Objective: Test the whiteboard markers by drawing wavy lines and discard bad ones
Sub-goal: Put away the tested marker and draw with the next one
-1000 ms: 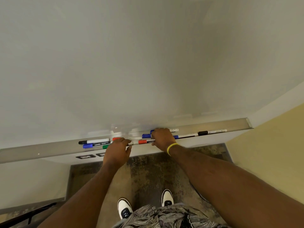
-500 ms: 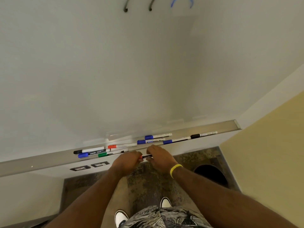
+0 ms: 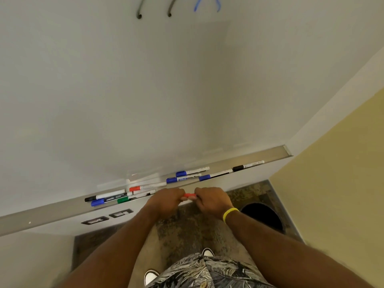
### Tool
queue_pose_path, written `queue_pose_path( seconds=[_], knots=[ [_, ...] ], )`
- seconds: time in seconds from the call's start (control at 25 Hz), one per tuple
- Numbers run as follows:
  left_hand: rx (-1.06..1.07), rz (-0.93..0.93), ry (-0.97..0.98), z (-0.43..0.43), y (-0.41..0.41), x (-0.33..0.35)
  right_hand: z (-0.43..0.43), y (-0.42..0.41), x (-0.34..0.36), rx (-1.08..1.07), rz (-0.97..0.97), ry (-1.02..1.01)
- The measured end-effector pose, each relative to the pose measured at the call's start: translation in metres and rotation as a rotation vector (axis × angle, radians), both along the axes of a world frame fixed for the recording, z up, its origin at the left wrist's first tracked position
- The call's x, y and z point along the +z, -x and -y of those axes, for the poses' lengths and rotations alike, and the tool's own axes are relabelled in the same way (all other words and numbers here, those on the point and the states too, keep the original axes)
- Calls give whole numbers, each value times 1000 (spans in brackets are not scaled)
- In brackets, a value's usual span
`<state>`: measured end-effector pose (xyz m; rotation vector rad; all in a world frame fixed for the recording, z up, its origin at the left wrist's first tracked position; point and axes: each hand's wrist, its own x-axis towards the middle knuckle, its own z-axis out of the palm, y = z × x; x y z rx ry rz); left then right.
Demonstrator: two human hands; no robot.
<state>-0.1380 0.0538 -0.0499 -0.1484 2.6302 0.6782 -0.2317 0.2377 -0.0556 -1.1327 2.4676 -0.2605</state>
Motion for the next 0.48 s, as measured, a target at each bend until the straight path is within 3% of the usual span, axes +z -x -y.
queue_pose_path(
  seconds=[0.12,0.32,0.48],
  knots=[
    [110,-86,-8,29,-6,7,-25,21,-9,-207,18,-20],
    [138,-110,202,28,20,-4,-27,22,-12,-287,111,38],
    [187,-53,216,23,34,-23,-20,11,-14,-317,176,133]
  ],
)
